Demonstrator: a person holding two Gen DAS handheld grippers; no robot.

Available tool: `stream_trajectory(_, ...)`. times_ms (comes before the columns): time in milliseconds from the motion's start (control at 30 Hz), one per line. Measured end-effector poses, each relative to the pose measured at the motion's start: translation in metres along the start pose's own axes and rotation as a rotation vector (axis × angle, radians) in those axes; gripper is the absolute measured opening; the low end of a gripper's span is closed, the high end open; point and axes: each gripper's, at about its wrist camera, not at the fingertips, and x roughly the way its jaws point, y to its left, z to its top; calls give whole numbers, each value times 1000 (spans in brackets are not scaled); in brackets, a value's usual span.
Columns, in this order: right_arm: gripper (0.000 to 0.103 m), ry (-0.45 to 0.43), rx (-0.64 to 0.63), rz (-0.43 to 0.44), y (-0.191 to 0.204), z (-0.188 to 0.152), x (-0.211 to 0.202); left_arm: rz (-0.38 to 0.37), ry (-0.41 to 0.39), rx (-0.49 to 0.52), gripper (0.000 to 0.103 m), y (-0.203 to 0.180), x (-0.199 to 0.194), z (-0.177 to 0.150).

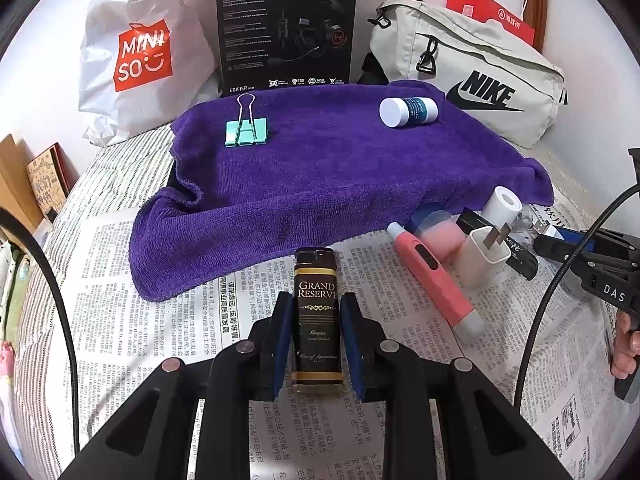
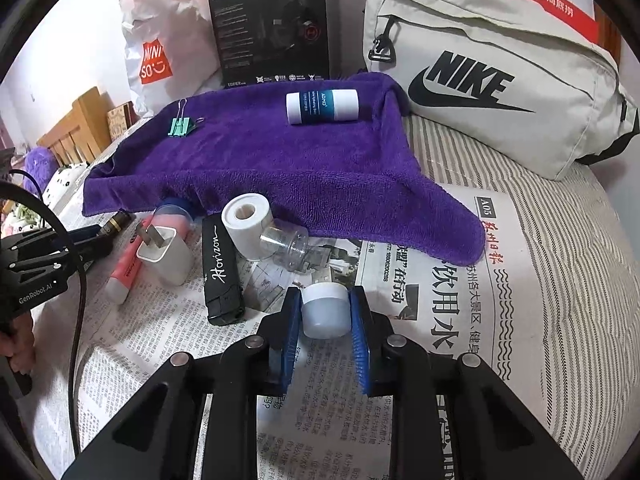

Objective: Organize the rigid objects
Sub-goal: 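Carry the bottle with the left tool while the right tool carries the USB light, both releasing onto the towel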

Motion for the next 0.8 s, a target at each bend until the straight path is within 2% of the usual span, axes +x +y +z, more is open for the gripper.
stream_trajectory(367,24,6,-8,-12,2,0,-2,-5,-2,-7,22,1,-1,1)
stream_trajectory(567,24,29,17,11,-3,-6,-10,2,-1,20,23,-3,-5,-3)
stream_trajectory(800,24,14,36,27,-9,-7,-25,-13,24,9,23,1,-12,-4)
